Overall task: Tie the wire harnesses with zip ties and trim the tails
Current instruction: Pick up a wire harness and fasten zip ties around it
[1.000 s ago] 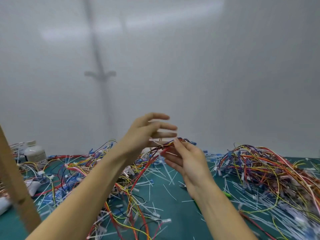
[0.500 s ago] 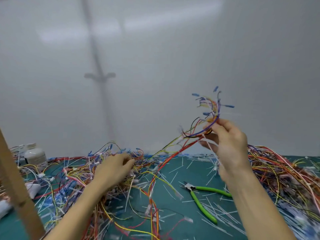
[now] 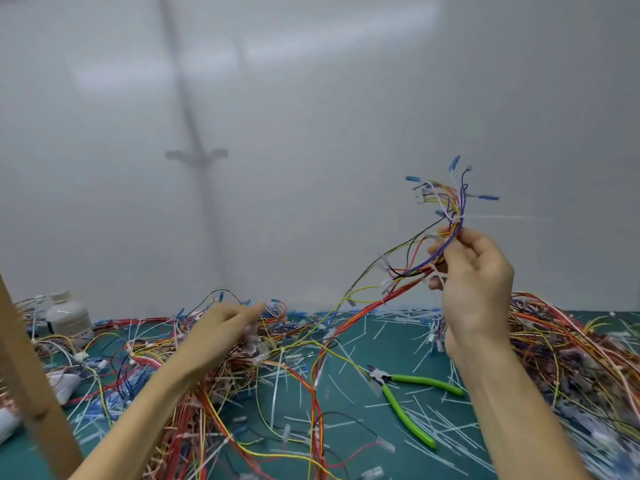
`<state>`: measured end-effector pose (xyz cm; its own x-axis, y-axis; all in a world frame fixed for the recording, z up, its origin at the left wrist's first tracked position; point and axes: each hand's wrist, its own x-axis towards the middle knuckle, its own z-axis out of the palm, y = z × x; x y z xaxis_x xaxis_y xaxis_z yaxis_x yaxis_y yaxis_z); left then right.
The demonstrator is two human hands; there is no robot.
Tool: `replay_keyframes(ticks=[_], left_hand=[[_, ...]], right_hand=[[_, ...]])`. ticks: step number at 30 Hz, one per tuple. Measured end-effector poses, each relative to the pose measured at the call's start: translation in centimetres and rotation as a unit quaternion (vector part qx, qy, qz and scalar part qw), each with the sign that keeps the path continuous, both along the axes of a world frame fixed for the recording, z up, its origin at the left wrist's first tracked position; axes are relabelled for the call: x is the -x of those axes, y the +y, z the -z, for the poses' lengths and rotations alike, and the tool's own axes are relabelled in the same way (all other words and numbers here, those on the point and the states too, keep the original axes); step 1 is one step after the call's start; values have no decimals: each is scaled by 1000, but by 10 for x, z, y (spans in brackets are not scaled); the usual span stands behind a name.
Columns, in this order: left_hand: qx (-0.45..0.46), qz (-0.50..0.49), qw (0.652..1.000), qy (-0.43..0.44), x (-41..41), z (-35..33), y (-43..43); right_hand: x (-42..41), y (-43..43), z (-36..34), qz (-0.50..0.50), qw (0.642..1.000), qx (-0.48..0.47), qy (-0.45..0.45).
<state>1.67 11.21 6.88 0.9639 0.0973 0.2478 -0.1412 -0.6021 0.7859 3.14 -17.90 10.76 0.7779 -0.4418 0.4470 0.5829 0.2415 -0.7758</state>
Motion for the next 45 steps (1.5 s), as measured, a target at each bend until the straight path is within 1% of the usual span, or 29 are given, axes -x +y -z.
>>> replay_keyframes(ticks=[2, 3, 4, 5, 7, 8, 10, 11, 14, 16, 18, 20, 21, 22, 23, 24, 25, 26, 27, 28, 29, 30, 34, 37, 39, 40, 41, 43, 45], left_hand=[[-30, 73, 996, 44, 4, -8, 3], [-60, 102, 990, 73, 8, -13, 1], [-97, 126, 982, 101, 10, -17, -1], [-161, 135, 971, 115, 11, -20, -6], [-295, 140, 940, 97, 10, -21, -21], [-337, 145, 927, 76, 9, -22, -30], [-373, 136, 917, 38, 9, -22, -43], [-363, 135, 922, 31, 9, -25, -45], [-244, 176, 952, 48, 10, -35, -44], [-194, 183, 963, 41, 13, -40, -47], [-131, 166, 977, -14, 12, -41, -54], [-15, 150, 986, -77, 11, -44, -62], [20, 147, 985, -91, 10, -47, -65], [19, 149, 984, -91, 10, -49, -67], [-44, 146, 985, -79, 9, -50, -68], [-154, 138, 977, -44, 8, -50, -67], [-273, 133, 953, 9, 7, -48, -65], [-362, 136, 919, 74, 6, -44, -62], [-399, 148, 894, 139, 5, -40, -58], [-396, 161, 884, 190, 4, -36, -54], [-383, 173, 880, 220, 3, -31, -52], [-379, 179, 879, 229, 3, -25, -51], [-431, 173, 868, 175, -8, 4, -64], [-379, 198, 886, 180, -14, 21, -71], [-350, 174, 897, 206, -16, 29, -65], [-356, 145, 898, 215, -18, 33, -59], [-384, 105, 891, 219, -20, 36, -53], [-466, 17, 856, 222, -22, 42, -42], [-518, -33, 822, 236, -20, 46, -36]], right_hand=[[-1, -2, -1, 13, 1000, -2, -12], [-1, -3, -1, 21, 1000, -2, -18], [-1, -3, -2, 28, 999, -2, -24], [-1, -4, -2, 33, 999, -4, -29], [0, -2, -2, 36, 998, -6, -41], [0, -1, -2, 38, 998, -5, -46], [1, -2, -2, 43, 998, -2, -52], [1, -2, -2, 43, 998, 1, -52], [0, -7, -2, 38, 998, 15, -46], [-1, -10, -2, 43, 998, 21, -42], [-3, -10, -2, 53, 997, 32, -46], [-3, -7, 0, 57, 996, 51, -52], [-3, -5, 0, 58, 995, 63, -53], [-3, -2, 0, 60, 994, 74, -55], [-2, -1, 0, 64, 993, 81, -57], [-1, -1, -1, 70, 992, 84, -60], [0, -4, -2, 79, 991, 82, -64], [0, -7, -3, 89, 991, 77, -68], [0, -11, -4, 99, 990, 69, -72], [0, -15, -6, 108, 989, 62, -76], [0, -18, -6, 113, 989, 56, -78], [-1, -20, -6, 116, 989, 52, -78], [-1, -22, -8, 130, 987, 48, -86], [0, -23, -10, 144, 982, 60, -103], [1, -26, -11, 153, 980, 68, -105], [1, -28, -11, 158, 979, 70, -103], [0, -31, -11, 165, 979, 69, -101], [-1, -36, -11, 174, 978, 64, -96], [-3, -36, -9, 174, 979, 67, -87]])
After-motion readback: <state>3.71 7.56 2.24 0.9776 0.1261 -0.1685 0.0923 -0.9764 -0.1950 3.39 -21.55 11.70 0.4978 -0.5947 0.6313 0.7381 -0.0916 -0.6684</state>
